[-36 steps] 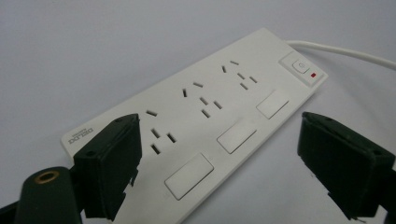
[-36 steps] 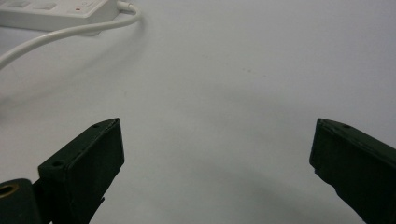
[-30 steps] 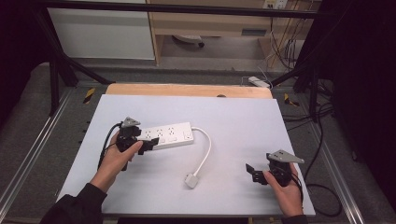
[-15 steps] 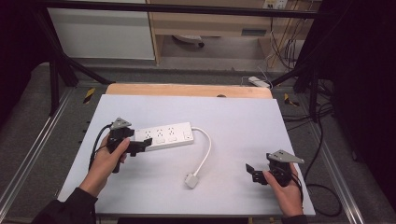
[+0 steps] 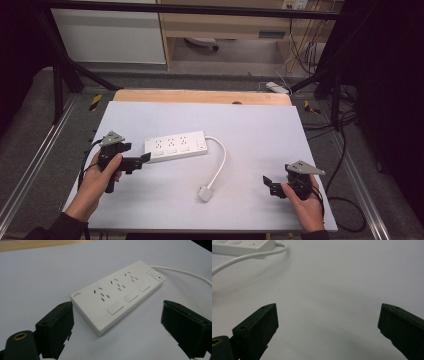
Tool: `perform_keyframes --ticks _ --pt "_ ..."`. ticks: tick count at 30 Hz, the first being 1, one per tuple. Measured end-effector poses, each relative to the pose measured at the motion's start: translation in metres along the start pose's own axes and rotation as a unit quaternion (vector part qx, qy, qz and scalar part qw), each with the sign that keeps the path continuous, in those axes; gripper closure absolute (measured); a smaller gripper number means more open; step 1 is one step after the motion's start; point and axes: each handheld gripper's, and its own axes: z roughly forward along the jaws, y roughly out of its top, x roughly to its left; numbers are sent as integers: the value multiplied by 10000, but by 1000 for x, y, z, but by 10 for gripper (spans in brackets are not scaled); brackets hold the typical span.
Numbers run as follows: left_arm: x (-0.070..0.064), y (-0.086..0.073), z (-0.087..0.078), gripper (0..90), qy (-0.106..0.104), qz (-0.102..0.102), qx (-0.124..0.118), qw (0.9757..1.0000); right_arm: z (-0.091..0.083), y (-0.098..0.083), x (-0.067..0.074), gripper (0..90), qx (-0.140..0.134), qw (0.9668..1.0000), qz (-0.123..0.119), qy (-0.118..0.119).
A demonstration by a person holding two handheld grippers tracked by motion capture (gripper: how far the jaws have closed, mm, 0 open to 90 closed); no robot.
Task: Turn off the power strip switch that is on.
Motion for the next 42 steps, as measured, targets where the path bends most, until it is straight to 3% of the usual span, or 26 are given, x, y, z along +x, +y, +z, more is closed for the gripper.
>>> perform_keyframes --ticks 18,33,42 --pt "12 -28 -27 110 62 -210 -116 9997 0 0 0 35 21 10000 -22 -11" --pt "15 -55 -40 112 116 -369 -278 9989 1 0 0 35 32 10000 -10 -22" --pt "15 -68 -40 120 203 -415 -230 9987 1 0 0 34 35 10000 -29 -18"
